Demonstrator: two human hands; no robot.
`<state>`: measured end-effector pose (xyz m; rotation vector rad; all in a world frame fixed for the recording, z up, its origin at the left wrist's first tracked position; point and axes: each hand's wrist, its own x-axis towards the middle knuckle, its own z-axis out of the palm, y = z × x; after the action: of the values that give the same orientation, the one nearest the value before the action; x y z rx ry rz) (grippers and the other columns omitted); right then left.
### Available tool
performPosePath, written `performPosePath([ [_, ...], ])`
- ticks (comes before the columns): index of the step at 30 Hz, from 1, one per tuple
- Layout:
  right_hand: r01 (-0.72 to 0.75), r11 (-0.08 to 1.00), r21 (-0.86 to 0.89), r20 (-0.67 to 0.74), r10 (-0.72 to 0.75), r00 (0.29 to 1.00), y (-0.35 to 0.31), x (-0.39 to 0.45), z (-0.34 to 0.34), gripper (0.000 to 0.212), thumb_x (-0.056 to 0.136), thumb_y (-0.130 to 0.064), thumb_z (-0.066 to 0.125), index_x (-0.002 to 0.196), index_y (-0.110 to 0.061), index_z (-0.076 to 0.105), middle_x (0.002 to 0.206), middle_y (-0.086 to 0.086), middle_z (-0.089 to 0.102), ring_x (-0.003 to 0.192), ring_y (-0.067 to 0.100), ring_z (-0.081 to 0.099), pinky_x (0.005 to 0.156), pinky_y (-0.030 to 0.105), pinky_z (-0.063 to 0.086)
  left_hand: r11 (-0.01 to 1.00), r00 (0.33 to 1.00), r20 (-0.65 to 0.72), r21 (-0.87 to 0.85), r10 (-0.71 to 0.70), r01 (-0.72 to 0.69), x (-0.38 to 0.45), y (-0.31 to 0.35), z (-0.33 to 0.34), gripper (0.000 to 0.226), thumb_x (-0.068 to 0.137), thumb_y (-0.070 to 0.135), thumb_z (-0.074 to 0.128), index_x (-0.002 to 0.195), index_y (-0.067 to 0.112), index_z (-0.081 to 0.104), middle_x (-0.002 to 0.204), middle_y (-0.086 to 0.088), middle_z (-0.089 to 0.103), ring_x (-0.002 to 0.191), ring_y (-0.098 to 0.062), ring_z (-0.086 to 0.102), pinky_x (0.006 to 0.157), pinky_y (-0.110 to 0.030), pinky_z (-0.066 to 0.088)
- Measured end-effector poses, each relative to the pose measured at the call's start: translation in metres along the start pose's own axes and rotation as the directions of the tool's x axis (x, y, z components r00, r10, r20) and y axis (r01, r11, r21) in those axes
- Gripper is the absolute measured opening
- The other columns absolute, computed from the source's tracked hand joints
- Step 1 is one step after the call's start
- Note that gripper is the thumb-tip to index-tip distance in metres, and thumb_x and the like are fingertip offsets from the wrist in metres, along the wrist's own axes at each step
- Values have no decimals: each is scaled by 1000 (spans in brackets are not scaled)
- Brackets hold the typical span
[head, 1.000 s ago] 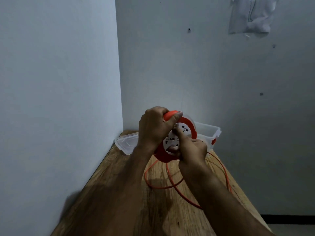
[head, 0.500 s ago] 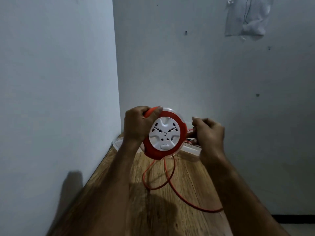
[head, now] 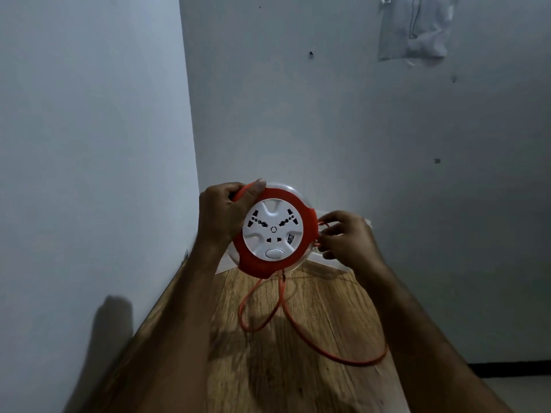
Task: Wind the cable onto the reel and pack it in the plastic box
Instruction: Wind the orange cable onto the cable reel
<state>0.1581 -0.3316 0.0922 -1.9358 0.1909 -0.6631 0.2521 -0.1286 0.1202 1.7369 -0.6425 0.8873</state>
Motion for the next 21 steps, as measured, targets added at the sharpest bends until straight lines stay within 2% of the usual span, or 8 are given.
performPosePath([
  [3, 113, 964, -242, -159, -155, 975, 10, 3, 1, 23, 88, -11, 77, 110, -16, 72, 97, 4, 76, 77, 12, 71, 75, 40, 64, 1000, 1000, -4, -6, 5, -5, 0, 1, 0, 37, 93, 47, 64, 92, 12, 78, 79, 2, 75, 65, -5, 70, 58, -7, 51],
  [6, 233, 856, -461, -316, -404, 858, 15, 5, 2, 14, 88, -14, 77, 102, -16, 76, 92, 4, 78, 78, 18, 73, 86, 49, 59, 999, 1000, -22, -29, -14, 14, -1, 1, 1, 38, 93, 49, 64, 90, 13, 77, 78, 4, 75, 68, -3, 70, 58, -9, 52],
  [8, 256, 765, -591, -347, -528, 775, 12, 2, 1, 11, 92, -15, 72, 102, -12, 75, 86, 7, 77, 72, 24, 73, 75, 39, 59, 999, 999, -40, -38, -26, 24, -1, 0, 1, 39, 92, 50, 63, 89, 14, 77, 77, 4, 74, 68, -3, 69, 58, -10, 53],
  [10, 206, 711, -672, -371, -565, 737, 7, -1, -1, 13, 97, -21, 67, 102, -11, 73, 80, 8, 75, 66, 26, 70, 60, 25, 46, 999, 997, -66, -36, -35, 32, 1, 0, -1, 39, 92, 51, 62, 89, 15, 76, 78, 6, 73, 67, -4, 69, 58, -10, 53],
  [12, 83, 707, -702, -395, -484, 781, 8, -1, -5, 21, 100, -30, 62, 103, -12, 71, 81, 8, 73, 68, 26, 67, 60, 24, 37, 998, 994, -99, -36, -46, 43, 3, 1, -5, 37, 93, 50, 63, 89, 15, 75, 77, 8, 71, 65, -3, 68, 58, -8, 52],
  [15, -54, 713, -699, -345, -269, 899, 17, 4, -13, 25, 98, -34, 61, 101, -11, 70, 90, 10, 72, 76, 29, 65, 60, 27, 41, 998, 987, -154, -44, -52, 45, 5, 2, -10, 33, 94, 47, 64, 82, 17, 72, 70, 15, 66, 62, 5, 65, 54, -4, 47],
  [18, -32, 757, -652, -265, -189, 946, 17, 2, -16, 25, 90, -29, 71, 103, -8, 70, 97, 10, 71, 76, 24, 59, 52, 22, 37, 997, 981, -182, -54, -65, 56, 5, 0, -13, 36, 93, 48, 63, 79, 16, 70, 68, 13, 66, 59, 4, 65, 53, -5, 46],
  [21, 75, 812, -579, -291, -292, 911, 4, 0, -7, 20, 90, -25, 73, 100, -8, 75, 95, 8, 75, 77, 19, 64, 66, 27, 51, 997, 982, -179, -47, -66, 59, 4, -2, -13, 36, 93, 48, 64, 78, 16, 71, 67, 12, 66, 59, 3, 65, 52, -5, 47],
])
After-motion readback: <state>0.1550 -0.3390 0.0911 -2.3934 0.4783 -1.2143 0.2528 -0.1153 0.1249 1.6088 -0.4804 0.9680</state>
